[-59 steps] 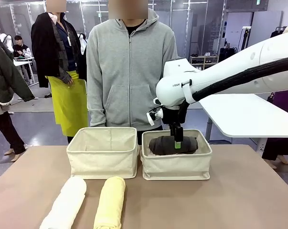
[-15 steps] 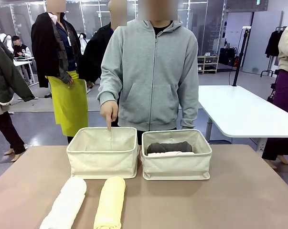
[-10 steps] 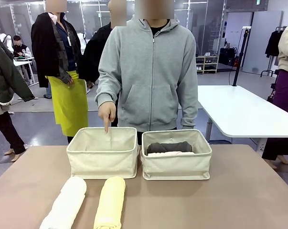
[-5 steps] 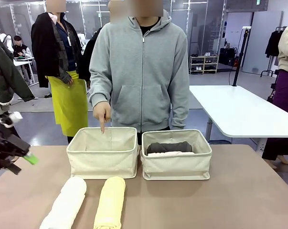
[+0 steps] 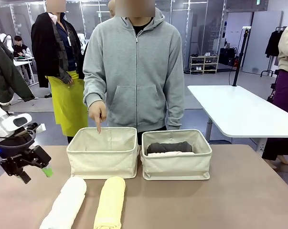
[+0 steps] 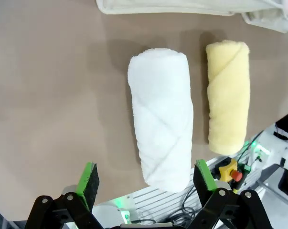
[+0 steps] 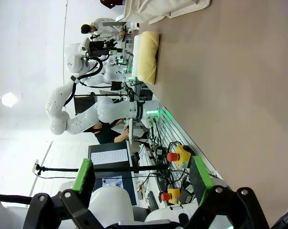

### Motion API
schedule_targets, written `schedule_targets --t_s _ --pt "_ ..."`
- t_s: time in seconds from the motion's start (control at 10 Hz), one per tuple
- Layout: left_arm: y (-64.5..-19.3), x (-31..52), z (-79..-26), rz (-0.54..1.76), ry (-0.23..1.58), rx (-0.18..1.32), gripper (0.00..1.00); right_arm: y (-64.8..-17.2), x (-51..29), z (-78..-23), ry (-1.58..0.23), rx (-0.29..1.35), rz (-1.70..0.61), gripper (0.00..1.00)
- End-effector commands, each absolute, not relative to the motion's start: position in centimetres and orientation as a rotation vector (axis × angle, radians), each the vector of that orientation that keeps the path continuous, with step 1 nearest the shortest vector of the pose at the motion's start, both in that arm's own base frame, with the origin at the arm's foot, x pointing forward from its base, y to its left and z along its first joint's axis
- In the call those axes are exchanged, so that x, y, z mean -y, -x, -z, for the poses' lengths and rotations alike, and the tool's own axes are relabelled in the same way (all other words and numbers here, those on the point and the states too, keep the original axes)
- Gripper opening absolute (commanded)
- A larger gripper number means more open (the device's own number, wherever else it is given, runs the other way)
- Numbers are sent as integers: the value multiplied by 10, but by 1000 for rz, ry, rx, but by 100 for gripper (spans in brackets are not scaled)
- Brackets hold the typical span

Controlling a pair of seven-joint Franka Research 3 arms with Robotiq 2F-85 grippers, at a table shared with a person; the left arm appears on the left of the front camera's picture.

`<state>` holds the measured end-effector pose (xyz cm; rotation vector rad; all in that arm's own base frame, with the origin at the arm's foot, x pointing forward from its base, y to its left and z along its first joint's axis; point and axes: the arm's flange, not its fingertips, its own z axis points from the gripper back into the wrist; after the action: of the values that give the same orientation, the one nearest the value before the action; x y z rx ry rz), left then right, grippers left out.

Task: Divide the towels into two baskets.
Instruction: Pick up one hotel-folded towel from the bottom of the table and place it in the Fabric basket indicated by the person.

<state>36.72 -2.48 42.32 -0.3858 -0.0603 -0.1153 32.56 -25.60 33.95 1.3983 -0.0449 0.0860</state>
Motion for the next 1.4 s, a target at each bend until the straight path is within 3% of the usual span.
schedule_targets --t_s 0.0,1.3 --pt "-319 50 -375 48 368 56 100 -324 254 -342 -1384 49 -86 100" --pt "-282 95 -283 22 338 -37 100 -324 254 -342 -1384 49 -86 100"
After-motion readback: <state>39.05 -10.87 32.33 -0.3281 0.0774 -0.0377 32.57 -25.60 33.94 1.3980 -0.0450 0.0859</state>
